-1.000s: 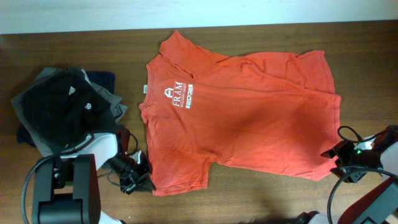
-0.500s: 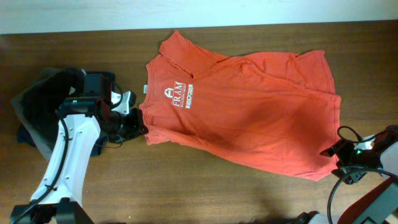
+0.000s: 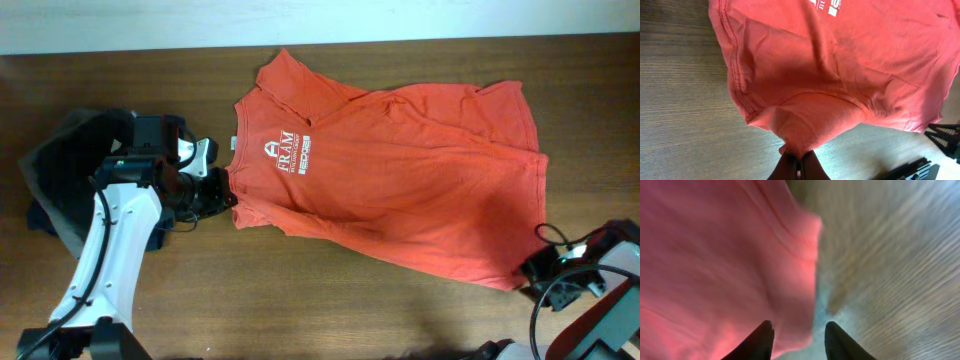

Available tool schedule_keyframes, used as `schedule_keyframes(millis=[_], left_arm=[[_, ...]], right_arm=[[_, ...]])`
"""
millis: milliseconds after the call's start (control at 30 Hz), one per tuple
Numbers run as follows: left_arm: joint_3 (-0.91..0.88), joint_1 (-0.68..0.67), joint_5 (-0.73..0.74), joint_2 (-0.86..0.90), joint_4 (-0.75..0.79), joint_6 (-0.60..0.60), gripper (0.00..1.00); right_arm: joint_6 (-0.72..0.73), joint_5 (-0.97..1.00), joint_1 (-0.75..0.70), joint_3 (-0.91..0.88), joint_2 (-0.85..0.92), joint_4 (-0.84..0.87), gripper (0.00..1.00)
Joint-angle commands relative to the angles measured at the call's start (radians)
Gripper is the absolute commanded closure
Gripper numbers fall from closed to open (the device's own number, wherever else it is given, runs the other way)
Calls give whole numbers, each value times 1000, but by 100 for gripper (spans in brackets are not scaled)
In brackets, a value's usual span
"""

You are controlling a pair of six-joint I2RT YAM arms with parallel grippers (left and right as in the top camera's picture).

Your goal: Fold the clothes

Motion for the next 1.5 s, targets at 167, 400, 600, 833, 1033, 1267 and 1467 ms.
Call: schedule_keyframes(millis=[167, 400, 600, 833, 1033, 1267, 1467], left_arm=[[8, -3, 6, -2, 3, 16, 100], [8, -3, 6, -2, 2, 16, 100], [8, -3, 6, -2, 3, 16, 100], [8, -3, 6, -2, 6, 16, 99], [8, -3, 6, -2, 6, 16, 99], [8, -3, 6, -2, 6, 16, 99], [8, -3, 6, -2, 6, 16, 99]], right_arm=[[59, 4, -3, -119, 7, 131, 75], [0, -6, -4, -27, -29, -18, 96], [-29, -8, -3, 136, -59, -181, 96], [-27, -51, 45, 180, -53, -72, 95], [-14, -47, 150, 180, -15, 45, 94], [6, -45, 170, 182, 15, 128, 60], [-20, -48, 77, 182, 15, 13, 57]])
